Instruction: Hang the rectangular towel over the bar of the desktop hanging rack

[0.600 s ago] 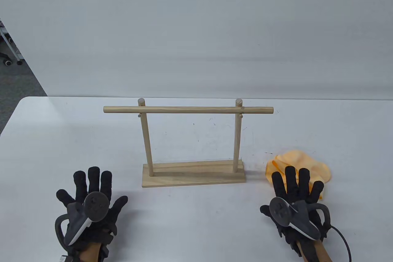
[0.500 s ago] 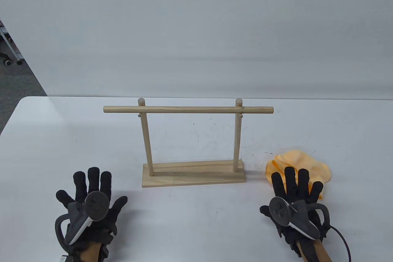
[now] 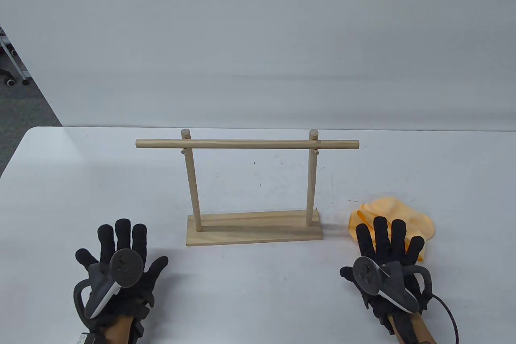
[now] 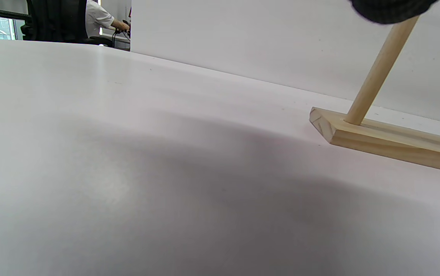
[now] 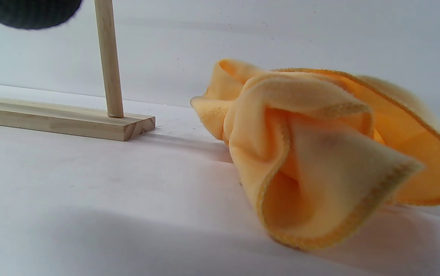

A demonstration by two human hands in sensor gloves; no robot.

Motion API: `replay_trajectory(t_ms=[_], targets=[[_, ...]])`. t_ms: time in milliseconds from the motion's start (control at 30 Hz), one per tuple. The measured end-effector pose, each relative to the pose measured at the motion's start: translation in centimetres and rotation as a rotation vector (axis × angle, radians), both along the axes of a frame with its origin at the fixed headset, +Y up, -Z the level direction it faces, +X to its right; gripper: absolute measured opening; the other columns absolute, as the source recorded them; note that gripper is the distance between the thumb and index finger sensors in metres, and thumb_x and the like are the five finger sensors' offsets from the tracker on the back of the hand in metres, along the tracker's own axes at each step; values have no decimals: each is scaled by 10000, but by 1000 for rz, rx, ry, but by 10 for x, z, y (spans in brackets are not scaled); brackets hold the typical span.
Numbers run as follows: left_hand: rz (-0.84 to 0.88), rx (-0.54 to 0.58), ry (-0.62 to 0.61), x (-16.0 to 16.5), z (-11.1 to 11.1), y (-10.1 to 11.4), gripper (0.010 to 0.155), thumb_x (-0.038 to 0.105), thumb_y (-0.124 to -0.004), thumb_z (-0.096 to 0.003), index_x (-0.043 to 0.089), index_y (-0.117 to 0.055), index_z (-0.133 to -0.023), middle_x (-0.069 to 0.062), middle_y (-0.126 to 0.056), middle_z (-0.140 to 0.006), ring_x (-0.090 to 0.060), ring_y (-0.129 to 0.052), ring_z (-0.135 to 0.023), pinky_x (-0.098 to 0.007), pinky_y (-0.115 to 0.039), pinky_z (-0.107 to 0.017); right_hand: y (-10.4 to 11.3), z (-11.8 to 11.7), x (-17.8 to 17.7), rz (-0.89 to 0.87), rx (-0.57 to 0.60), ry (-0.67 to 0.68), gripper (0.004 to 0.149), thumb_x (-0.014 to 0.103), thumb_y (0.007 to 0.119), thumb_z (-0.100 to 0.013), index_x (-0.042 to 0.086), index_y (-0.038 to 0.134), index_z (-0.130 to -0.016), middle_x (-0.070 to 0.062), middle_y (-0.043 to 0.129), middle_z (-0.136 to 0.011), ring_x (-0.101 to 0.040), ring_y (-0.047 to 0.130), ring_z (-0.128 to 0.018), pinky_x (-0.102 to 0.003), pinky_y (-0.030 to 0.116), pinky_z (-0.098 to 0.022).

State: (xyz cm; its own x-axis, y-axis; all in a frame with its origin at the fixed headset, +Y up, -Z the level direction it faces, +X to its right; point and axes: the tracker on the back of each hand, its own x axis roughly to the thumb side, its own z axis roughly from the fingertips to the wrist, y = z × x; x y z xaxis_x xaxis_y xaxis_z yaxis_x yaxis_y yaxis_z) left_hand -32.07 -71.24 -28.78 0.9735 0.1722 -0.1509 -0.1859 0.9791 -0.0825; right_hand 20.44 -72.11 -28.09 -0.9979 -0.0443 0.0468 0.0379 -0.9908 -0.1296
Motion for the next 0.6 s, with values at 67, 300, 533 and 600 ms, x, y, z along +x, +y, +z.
replay_trajectory(t_ms=[67, 300, 533, 600], targets=[[22, 2, -4, 0, 0, 1, 865, 762, -579, -503, 502, 12, -1077, 173, 239, -1133, -235, 275, -1105, -719, 146, -639, 1, 0, 0, 0, -10, -2, 950, 677, 590, -315, 224, 118, -1005, -221, 31, -1083, -624, 62, -943, -815, 104, -545], [33, -27, 13, -4, -2, -4, 853, 746, -580, -516, 498, 9, -1081, 162, 239, -1135, -245, 266, -1110, -722, 142, -640, -1, -2, 5, -25, -36, -14, 951, 692, 575, -313, 233, 109, -1003, -220, 18, -1082, -630, 56, -941, -824, 101, -539], [25, -12, 14, -3, -1, -2, 874, 770, -577, -498, 503, 21, -1076, 158, 251, -1129, -249, 269, -1108, -725, 140, -639, 0, -2, 6, -24, -26, -14, 952, 690, 577, -314, 230, 106, -1003, -215, 11, -1080, -610, 44, -946, -818, 94, -543], [21, -7, 8, -2, -1, -2, 877, 776, -578, -494, 505, 20, -1076, 160, 251, -1128, -249, 268, -1109, -726, 140, -639, 0, -2, 6, -20, -23, -14, 952, 689, 578, -314, 230, 108, -1002, -215, 9, -1078, -603, 39, -946, -816, 91, -543]])
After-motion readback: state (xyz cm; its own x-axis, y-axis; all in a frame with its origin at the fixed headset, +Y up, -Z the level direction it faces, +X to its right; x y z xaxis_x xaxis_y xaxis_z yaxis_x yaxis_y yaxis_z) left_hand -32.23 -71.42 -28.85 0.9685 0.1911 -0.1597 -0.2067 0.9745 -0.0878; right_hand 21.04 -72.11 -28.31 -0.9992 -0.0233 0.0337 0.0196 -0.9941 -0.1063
